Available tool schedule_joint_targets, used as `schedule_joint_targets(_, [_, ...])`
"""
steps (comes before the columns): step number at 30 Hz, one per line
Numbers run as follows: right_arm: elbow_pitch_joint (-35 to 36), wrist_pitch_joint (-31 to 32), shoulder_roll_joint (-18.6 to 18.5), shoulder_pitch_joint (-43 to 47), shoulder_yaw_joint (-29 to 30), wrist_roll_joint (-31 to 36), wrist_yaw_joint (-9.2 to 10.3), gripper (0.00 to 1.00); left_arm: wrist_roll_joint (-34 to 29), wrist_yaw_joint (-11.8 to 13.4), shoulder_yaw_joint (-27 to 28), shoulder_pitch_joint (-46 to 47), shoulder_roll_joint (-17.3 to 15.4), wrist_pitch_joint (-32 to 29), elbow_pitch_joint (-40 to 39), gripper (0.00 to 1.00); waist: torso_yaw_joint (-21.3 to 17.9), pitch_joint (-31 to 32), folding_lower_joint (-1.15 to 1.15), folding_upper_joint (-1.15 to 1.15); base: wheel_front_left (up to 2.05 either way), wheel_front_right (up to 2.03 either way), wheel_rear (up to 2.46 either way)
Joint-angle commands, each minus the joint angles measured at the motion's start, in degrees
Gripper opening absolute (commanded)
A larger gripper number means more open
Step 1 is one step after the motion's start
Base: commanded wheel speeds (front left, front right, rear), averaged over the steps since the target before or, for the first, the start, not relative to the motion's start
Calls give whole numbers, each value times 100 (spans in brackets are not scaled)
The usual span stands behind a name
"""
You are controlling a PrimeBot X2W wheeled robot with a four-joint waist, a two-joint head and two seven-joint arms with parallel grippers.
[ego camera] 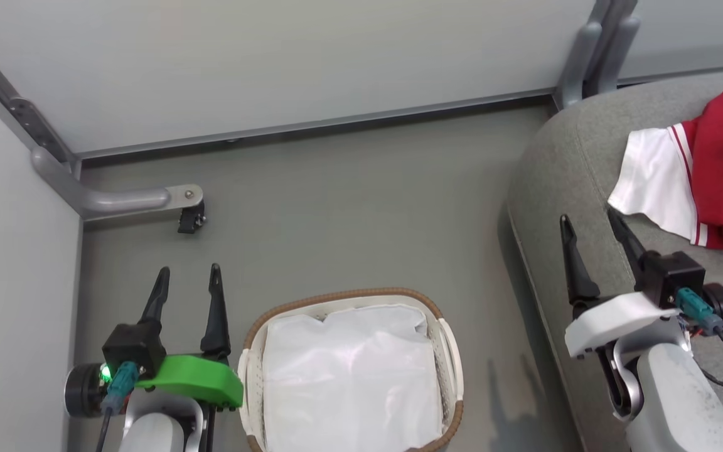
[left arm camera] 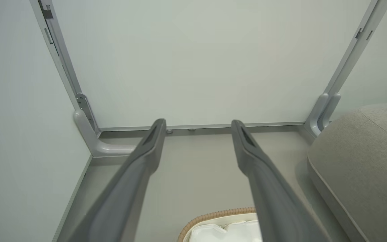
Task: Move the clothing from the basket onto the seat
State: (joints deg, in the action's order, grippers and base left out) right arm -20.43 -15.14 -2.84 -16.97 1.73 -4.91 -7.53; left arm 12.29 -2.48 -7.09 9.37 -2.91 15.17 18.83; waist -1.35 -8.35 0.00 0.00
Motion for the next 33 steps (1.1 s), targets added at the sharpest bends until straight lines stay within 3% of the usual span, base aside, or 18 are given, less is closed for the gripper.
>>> schedule_joint_targets(1, [-30, 0, -24, 126, 12, -42, 8, 100, -30, 41, 40, -144, -3, -5, 30, 100, 117, 162, 0, 0, 0, 0, 0])
schedule_joint_targets(11, [-120, 0, -22, 581, 4, -142, 8, 100, 249, -124, 199, -580, -4, -5, 215, 100, 143, 457, 0, 0, 0, 0, 0])
schedule_joint_targets(12, [-110, 0, 0, 535, -5, -109, 0, 0, 231, -112, 188, -531, 3, 0, 230, 0, 133, 440, 0, 0, 0, 0, 0])
schedule_joint_targets(17, [-299, 63, 42, 638, 31, -241, 0, 0, 360, -119, 199, -584, 12, -50, 413, 0, 137, 458, 0, 0, 0, 0, 0])
schedule_joint_targets(33, [-46, 547, 27, 757, 121, -2246, 1, 0, 2154, -211, 470, -517, 8, -543, 190, 0, 137, 510, 0, 0, 0, 0, 0])
